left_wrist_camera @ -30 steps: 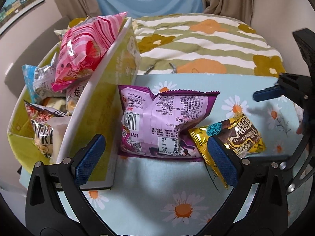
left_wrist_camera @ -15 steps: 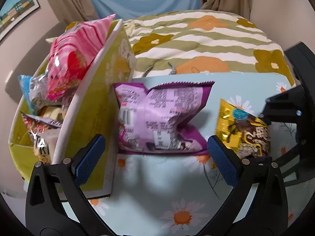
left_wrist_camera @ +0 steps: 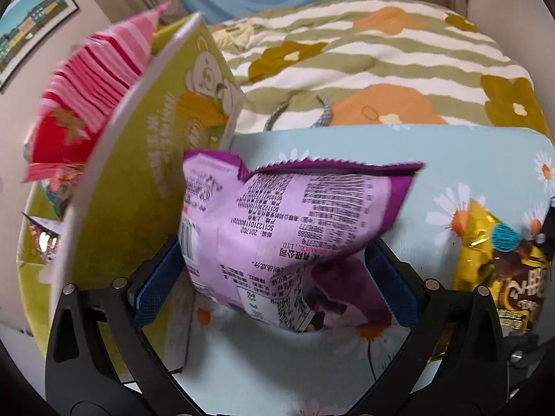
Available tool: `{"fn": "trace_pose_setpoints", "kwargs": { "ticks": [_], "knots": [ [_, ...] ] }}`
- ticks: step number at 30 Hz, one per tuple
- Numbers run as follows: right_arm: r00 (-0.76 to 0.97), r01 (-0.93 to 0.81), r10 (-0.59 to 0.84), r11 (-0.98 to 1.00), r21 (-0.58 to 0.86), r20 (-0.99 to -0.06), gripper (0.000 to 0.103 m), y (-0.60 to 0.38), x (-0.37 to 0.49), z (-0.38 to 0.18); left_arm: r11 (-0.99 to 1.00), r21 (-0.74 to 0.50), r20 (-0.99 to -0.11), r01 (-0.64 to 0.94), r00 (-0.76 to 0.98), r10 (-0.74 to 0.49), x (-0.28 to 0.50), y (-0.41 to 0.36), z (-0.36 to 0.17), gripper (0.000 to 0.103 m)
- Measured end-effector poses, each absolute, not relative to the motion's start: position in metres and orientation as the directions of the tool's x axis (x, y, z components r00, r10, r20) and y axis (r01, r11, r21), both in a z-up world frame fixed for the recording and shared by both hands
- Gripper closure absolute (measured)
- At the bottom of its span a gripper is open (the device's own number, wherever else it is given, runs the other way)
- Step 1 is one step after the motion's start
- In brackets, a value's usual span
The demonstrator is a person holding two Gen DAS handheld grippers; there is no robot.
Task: Organize snacks
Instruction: 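Grasp the purple bag with the left tool while the right grasps the gold Pillows bag, then carry both bags into the yellow box and open both tools to release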
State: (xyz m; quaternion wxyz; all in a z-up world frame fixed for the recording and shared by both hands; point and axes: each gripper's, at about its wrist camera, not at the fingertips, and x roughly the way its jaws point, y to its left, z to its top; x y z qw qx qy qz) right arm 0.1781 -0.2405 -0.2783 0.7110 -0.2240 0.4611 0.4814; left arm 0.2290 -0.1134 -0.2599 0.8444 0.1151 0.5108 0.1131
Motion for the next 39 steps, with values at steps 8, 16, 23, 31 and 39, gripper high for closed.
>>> {"fn": "trace_pose_setpoints", "kwargs": {
  "ticks": [8, 16, 23, 31, 39],
  "knots": [
    [0.129, -0.863, 0.487, 0.484, 0.144, -0.864, 0.061, -0.247, 0.181, -0.275, 0.958, 0.285, -0.856, -0.016, 0.445, 0.262, 0.238, -0.114, -0.262, 0.018],
    [0.152, -0.837, 0.488, 0.526, 0.150, -0.859, 0.061, -0.249, 0.175, -0.269, 0.957, 0.284, -0.862, 0.055, 0.451, 0.230, 0.240, -0.114, -0.260, 0.035],
    [0.193, -0.793, 0.486, 0.589, 0.156, -0.853, 0.061, -0.257, 0.173, -0.256, 0.960, 0.268, -0.855, 0.080, 0.478, 0.199, 0.225, -0.121, -0.242, 0.036],
    [0.266, -0.736, 0.484, 0.660, 0.148, -0.833, 0.061, -0.266, 0.156, -0.207, 0.966, 0.242, -0.809, 0.088, 0.568, 0.151, 0.193, -0.121, -0.177, 0.036],
    [0.374, -0.666, 0.481, 0.735, 0.131, -0.793, 0.061, -0.236, 0.140, -0.137, 0.989, 0.142, -0.751, 0.033, 0.655, 0.085, 0.155, -0.070, -0.094, 0.036]
  ]
}}
